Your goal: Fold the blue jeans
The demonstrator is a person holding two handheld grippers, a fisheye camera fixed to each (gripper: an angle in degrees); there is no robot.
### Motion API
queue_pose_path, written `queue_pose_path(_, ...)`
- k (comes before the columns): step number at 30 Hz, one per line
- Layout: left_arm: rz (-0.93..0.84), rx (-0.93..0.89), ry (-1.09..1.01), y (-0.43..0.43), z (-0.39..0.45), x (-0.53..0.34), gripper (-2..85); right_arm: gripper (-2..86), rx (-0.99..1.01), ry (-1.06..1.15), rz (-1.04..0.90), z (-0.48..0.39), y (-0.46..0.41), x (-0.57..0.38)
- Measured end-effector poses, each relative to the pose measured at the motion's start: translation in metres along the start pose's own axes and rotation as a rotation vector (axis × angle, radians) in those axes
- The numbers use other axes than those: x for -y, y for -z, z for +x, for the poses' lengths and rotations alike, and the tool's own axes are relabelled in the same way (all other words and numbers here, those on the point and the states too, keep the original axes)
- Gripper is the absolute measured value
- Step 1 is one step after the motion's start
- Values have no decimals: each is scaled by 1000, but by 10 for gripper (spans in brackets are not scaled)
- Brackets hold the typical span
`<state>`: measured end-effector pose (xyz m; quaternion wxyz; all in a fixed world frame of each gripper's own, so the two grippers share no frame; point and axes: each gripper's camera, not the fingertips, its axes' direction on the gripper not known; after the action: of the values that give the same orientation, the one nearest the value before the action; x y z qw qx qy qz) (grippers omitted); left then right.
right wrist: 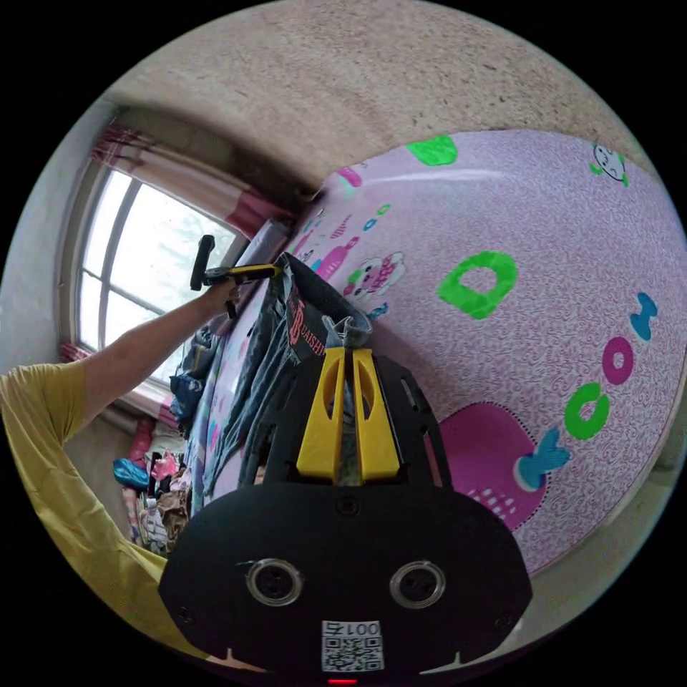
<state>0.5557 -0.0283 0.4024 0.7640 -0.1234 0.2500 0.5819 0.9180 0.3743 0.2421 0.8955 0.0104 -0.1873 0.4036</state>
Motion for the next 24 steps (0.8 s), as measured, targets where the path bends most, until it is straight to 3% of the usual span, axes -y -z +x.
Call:
queue_pose_path(6,-20,-4,40,-54,-15,75,10,33,-22,-35,46,28,-6,14)
queue_pose_path(10,-38,-128,202,-78,-56,97,123,64,12,-105,107,49,2,11)
queue_pose_path(13,67,-147,353,-68,-90,90,121,53,-40,-106,211,49,26,10)
queue_pose_path(16,200,-182,535,-37,-108,42,34,20,-49,63,157,12,23,20)
queue_pose_path(21,117,-134,588,-11,-62,-97,-12,5,28,495,-192,-96,-67,21)
queue_pose_path(24,12,-92,753,3,-45,-206,-11,5,69,738,-311,-162,-122,15)
